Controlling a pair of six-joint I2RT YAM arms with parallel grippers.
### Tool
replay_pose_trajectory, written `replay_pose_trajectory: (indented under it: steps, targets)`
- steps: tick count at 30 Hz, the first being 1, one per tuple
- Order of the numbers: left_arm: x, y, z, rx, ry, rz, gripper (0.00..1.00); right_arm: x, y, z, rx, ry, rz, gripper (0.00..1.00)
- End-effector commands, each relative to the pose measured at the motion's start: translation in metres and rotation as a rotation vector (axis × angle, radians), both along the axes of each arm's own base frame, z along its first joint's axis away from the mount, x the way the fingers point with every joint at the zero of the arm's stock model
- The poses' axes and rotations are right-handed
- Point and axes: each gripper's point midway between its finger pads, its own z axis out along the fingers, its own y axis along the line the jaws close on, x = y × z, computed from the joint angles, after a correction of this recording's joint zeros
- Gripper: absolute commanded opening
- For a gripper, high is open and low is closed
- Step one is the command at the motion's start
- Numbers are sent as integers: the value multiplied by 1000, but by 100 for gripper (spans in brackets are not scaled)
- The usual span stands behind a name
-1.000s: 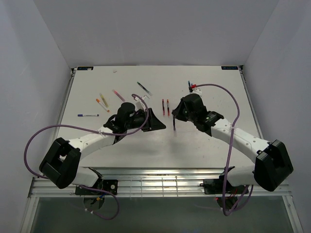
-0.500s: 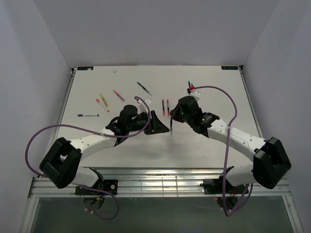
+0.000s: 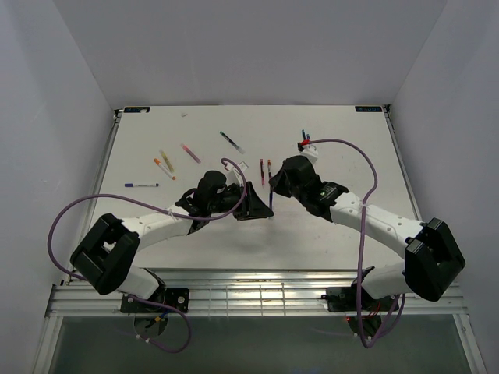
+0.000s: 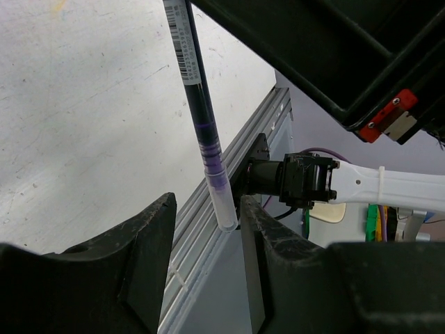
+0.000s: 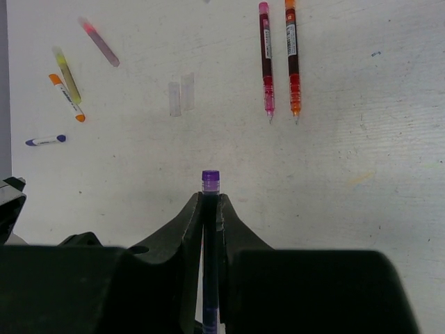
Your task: Open the pen caps
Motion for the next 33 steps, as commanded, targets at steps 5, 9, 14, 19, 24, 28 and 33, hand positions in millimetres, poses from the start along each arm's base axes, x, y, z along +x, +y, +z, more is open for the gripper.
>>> replay_pose_trajectory:
  steps: [5,9,14,19,24,28,33]
  targets:
    - [-2,-4,9,-25,-21,-26,51,11,9,19,51,-62,-17,8]
    - [-3,-4,8,-25,-16,-31,49,11,9,19,56,-70,-16,8]
    - [-4,-5,9,-28,-22,-45,47,9,11,17,53,-65,-4,8]
    - [-5,-5,9,-28,-22,-53,44,10,14,22,76,-87,6,8]
    - [-5,-6,11,-32,-35,-64,39,10,17,24,84,-94,27,8]
    - [-4,-6,10,-29,-41,-60,31,7,18,23,90,-92,37,8]
    - [-4,-6,10,-28,-38,-58,22,4,17,20,90,-90,47,8]
